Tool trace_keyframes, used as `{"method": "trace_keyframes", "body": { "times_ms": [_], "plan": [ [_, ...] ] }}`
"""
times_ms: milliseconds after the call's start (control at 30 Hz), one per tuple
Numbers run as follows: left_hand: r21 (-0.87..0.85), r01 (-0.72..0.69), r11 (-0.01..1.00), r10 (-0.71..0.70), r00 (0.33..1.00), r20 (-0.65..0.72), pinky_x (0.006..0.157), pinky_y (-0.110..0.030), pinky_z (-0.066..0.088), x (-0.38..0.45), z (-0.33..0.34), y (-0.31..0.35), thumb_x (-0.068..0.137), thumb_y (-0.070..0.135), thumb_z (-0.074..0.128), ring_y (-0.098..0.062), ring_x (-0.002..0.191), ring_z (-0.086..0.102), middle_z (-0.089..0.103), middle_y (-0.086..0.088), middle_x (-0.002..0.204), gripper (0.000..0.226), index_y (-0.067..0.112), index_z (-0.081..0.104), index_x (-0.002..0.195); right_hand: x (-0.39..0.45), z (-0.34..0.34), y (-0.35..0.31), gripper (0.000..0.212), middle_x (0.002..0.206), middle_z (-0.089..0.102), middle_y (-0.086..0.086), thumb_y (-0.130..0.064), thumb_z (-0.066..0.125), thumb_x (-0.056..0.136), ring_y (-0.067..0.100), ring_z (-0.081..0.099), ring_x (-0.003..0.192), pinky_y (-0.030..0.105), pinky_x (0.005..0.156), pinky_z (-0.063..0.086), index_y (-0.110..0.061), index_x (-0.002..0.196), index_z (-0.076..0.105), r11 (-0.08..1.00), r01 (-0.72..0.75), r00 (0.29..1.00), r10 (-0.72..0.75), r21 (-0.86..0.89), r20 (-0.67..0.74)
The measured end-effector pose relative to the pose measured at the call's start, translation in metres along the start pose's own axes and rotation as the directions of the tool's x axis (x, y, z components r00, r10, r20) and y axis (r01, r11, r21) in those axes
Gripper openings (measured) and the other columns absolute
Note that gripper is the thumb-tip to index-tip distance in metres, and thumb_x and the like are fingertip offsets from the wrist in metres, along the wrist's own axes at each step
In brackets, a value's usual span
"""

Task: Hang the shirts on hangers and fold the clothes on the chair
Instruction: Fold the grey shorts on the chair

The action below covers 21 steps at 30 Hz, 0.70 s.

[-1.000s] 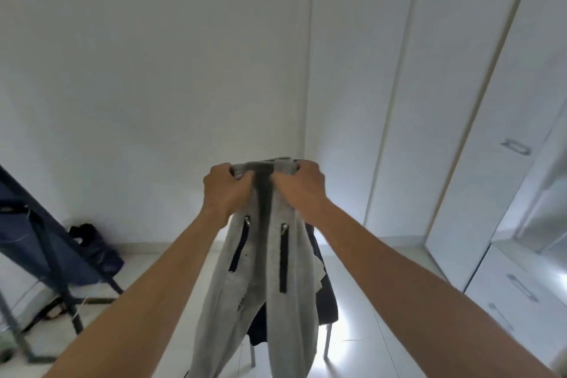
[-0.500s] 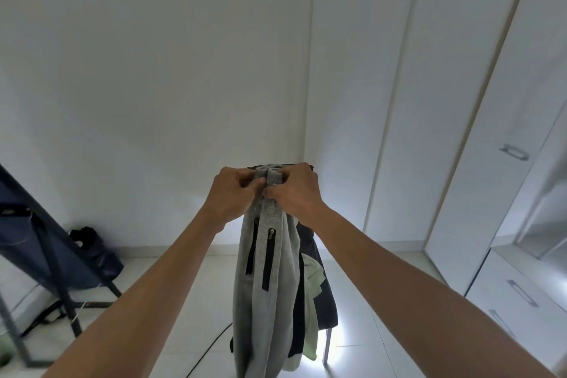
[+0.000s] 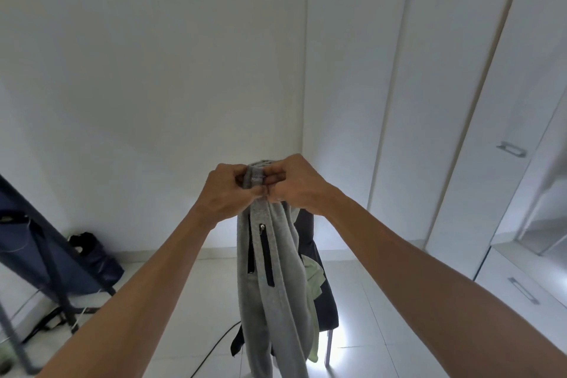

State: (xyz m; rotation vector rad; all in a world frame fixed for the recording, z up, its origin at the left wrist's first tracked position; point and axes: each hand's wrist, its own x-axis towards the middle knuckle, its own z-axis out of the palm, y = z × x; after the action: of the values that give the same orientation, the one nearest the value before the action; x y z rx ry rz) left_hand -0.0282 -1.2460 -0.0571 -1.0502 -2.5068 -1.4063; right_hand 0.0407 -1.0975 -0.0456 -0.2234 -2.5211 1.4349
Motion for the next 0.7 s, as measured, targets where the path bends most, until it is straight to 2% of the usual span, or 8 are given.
{"method": "trace_keyframes", "body": {
  "times_ms": [67,167,267,333,400,500,600,700],
  "plan": [
    [-0.037,0.008,0.999,-0.010,0.999,-0.047,0.072,-0.037,0.061,0.002,-0.002,-0.003,0.083,0.015,0.073,-0.021,0.078,0.072,0.075,0.000,0.080,0.010,0.016,0.077,0.092,-0.002,-0.008,-0.001,0.056,0.103,0.075,0.006,0.018,0.064,0.072,0.022,0.072,0.099,0.035,0.086,0.060,-0.009,0.121,0.069,1.000,0.022,1.000,-0.022,0.016,0.003],
    [-0.170,-0.012,0.985,0.013,1.000,0.007,0.082,-0.036,0.061,0.004,-0.012,-0.002,0.088,0.006,0.068,-0.020,0.089,0.073,0.076,-0.001,0.092,0.019,0.016,0.077,0.102,0.002,-0.028,0.000,0.077,0.133,0.048,0.002,-0.004,0.081,0.069,0.024,0.046,0.127,0.039,0.101,0.048,-0.024,0.137,0.050,0.942,0.059,0.980,-0.118,-0.332,-0.161],
    [-0.306,-0.040,0.951,0.073,0.993,0.097,0.091,-0.038,0.056,0.007,-0.032,0.002,0.090,-0.002,0.065,-0.026,0.103,0.070,0.076,-0.007,0.106,0.026,0.007,0.073,0.112,0.009,-0.045,0.010,0.108,0.145,0.044,0.007,-0.025,0.095,0.059,0.030,0.038,0.133,0.045,0.109,0.040,-0.023,0.149,0.034,0.893,0.006,1.000,-0.014,-0.451,-0.014],
    [-0.275,-0.017,0.961,0.039,0.996,0.077,0.095,-0.044,0.055,0.011,-0.047,-0.004,0.090,-0.003,0.065,-0.027,0.104,0.070,0.075,-0.008,0.106,0.026,0.007,0.073,0.112,0.012,-0.053,0.011,0.072,0.122,0.066,0.011,-0.024,0.094,0.066,0.032,0.061,0.113,0.041,0.094,0.053,-0.008,0.128,0.060,0.932,0.042,0.996,-0.010,-0.361,0.090],
    [-0.169,0.033,0.985,-0.025,0.999,0.047,0.098,-0.049,0.053,0.014,-0.057,-0.014,0.091,-0.001,0.064,-0.027,0.104,0.068,0.074,-0.008,0.105,0.023,0.008,0.073,0.110,0.013,-0.056,0.007,0.046,0.106,0.074,0.007,-0.023,0.090,0.072,0.024,0.069,0.100,0.036,0.090,0.057,-0.007,0.111,0.072,0.957,0.127,0.992,-0.119,-0.260,0.049],
    [-0.065,0.100,0.993,-0.097,0.995,0.036,0.101,-0.051,0.050,0.016,-0.062,-0.022,0.093,-0.002,0.057,-0.027,0.109,0.063,0.069,-0.008,0.112,0.026,0.009,0.068,0.114,0.020,-0.051,-0.003,0.044,0.107,0.075,0.004,-0.028,0.087,0.076,0.019,0.070,0.100,0.036,0.093,0.057,-0.009,0.114,0.074,0.962,0.173,0.984,-0.179,-0.211,-0.012],
    [-0.163,0.117,0.980,-0.118,0.993,0.006,0.102,-0.047,0.049,0.012,-0.061,-0.022,0.095,-0.004,0.051,-0.027,0.114,0.061,0.066,-0.009,0.117,0.028,0.007,0.064,0.118,0.025,-0.041,-0.007,0.035,0.102,0.074,0.010,-0.029,0.082,0.083,0.027,0.070,0.097,0.039,0.089,0.059,-0.005,0.107,0.075,0.952,0.167,0.985,-0.170,-0.258,0.013],
    [-0.298,0.143,0.944,-0.150,0.989,-0.003,0.101,-0.042,0.051,0.012,-0.061,-0.027,0.101,0.011,0.053,-0.026,0.114,0.061,0.065,-0.010,0.121,0.023,0.003,0.062,0.122,0.025,-0.036,-0.007,0.031,0.108,0.074,0.004,-0.025,0.076,0.089,0.016,0.071,0.100,0.035,0.094,0.057,-0.009,0.115,0.072,0.977,0.213,0.970,-0.211,-0.005,-0.123]
  ]
}}
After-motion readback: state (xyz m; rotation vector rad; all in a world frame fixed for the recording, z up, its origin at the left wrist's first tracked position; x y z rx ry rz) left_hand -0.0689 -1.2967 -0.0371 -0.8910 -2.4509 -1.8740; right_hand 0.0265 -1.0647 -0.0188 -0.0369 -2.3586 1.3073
